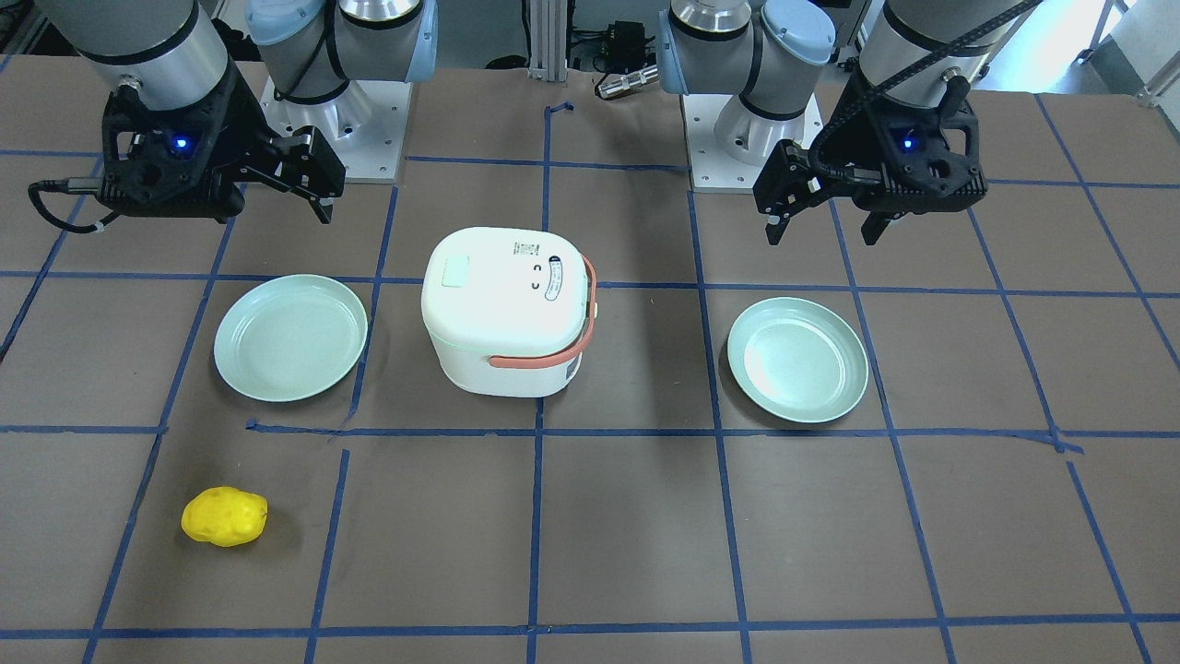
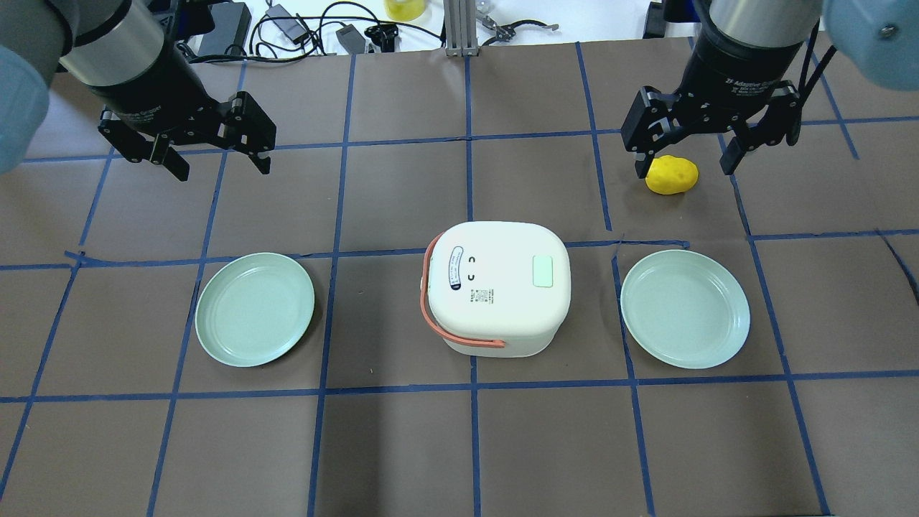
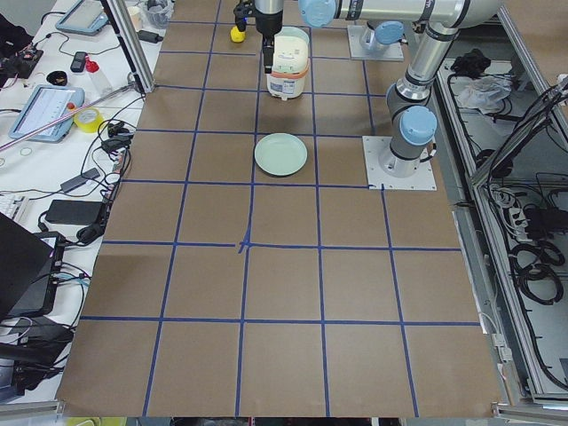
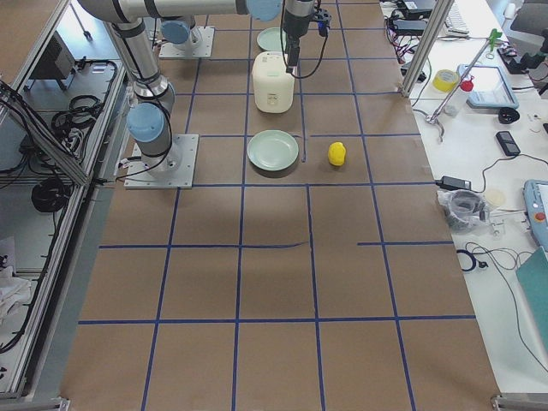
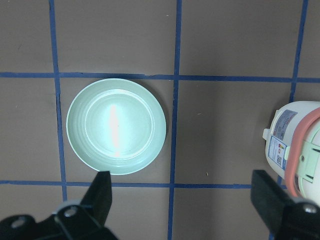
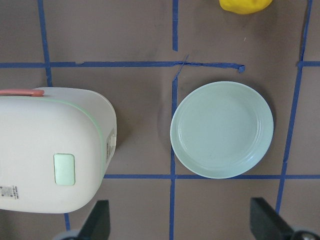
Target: Press rice cooker button
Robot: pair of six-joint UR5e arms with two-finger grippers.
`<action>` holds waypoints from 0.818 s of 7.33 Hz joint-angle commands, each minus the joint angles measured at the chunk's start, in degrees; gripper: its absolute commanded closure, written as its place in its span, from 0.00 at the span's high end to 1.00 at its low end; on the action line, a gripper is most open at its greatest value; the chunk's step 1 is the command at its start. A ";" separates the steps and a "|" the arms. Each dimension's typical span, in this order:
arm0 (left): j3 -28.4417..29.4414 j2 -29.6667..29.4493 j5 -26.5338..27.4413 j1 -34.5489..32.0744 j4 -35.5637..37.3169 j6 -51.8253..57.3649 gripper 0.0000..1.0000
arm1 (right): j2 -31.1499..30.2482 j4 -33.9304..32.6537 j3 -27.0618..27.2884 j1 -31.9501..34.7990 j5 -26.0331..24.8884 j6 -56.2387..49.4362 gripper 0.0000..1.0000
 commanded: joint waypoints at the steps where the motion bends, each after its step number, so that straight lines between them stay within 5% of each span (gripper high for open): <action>1: 0.00 0.00 0.00 0.00 0.00 0.03 1.00 | -0.01 0.06 0.00 -0.01 -0.16 0.13 1.00; 6: 0.00 0.00 0.00 0.00 0.00 0.03 1.00 | -0.01 -3.60 -0.17 0.08 0.02 -0.31 1.00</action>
